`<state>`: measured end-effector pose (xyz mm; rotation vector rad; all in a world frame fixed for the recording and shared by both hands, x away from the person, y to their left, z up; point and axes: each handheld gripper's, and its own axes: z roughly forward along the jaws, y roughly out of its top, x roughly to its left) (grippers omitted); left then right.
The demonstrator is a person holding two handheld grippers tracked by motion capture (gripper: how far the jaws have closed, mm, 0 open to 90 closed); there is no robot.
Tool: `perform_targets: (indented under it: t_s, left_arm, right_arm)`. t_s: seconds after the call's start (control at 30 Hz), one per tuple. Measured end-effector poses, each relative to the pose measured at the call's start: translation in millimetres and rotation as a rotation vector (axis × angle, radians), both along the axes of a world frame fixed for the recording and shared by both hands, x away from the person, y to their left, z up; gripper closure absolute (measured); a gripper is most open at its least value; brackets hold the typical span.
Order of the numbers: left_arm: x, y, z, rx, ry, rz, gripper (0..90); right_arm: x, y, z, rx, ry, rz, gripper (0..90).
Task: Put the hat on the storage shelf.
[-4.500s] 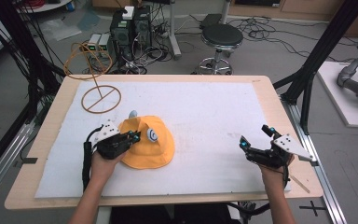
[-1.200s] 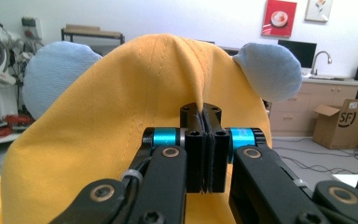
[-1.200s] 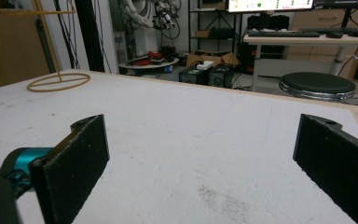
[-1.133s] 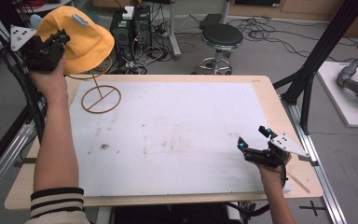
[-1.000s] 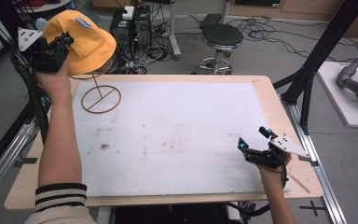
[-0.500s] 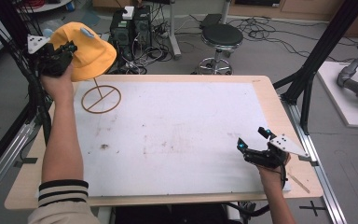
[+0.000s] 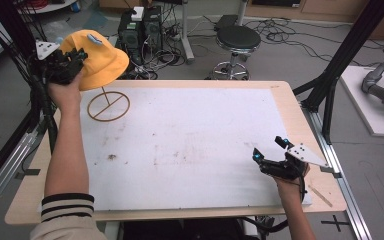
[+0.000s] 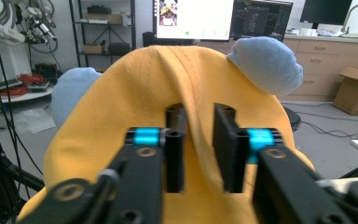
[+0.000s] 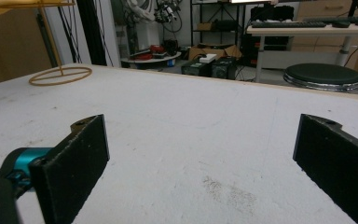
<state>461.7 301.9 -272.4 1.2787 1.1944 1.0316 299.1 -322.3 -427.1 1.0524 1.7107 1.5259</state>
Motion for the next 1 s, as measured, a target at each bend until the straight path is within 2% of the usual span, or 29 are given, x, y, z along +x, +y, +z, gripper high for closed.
perform_targets:
  t_s: [0.1, 0.17, 0.2, 0.27, 0.37, 0.47, 0.7, 0.87, 1.0]
  left_arm:
    - [0.1, -0.9, -1.9, 0.011, 0.003, 0.001, 61.4]
    - [-0.5, -0.8, -3.4, 0.014, -0.004, 0.019, 48.7]
    - [-1.1, -0.2, -3.9, 0.012, -0.009, 0.025, 36.8]
    - [-4.4, 1.6, -4.0, 0.01, -0.033, 0.025, 33.3]
    - [-11.0, 3.7, -2.2, 0.012, -0.061, 0.02, 16.2]
    - [-18.5, 4.3, 1.0, 0.007, -0.081, 0.016, 14.0]
    - [-48.3, 1.3, 6.8, 0.014, -0.123, -0.002, 10.5]
    - [-77.8, -2.9, 4.7, 0.022, -0.161, -0.036, 10.4]
    - [-104.8, -5.0, -1.1, 0.035, -0.18, -0.055, 10.4]
  right_arm:
    - [0.2, 0.2, -0.2, -0.002, -0.002, 0.001, 3.1]
    - [0.2, 0.3, -0.2, -0.001, -0.003, 0.0, 3.1]
    - [0.2, 0.4, -0.2, 0.0, -0.003, 0.0, 3.1]
    - [0.1, 0.6, -0.2, -0.002, -0.004, 0.004, 3.1]
    - [-0.2, 1.4, -0.1, -0.002, -0.004, 0.004, 3.1]
    - [-0.3, 1.4, 0.1, 0.0, -0.003, 0.005, 3.1]
    - [-0.8, 1.7, 1.2, 0.005, -0.008, 0.002, 3.1]
    - [-1.3, 0.1, 3.6, 0.009, -0.027, -0.005, 3.1]
    - [-0.7, -0.8, 4.3, 0.019, -0.023, -0.016, 3.1]
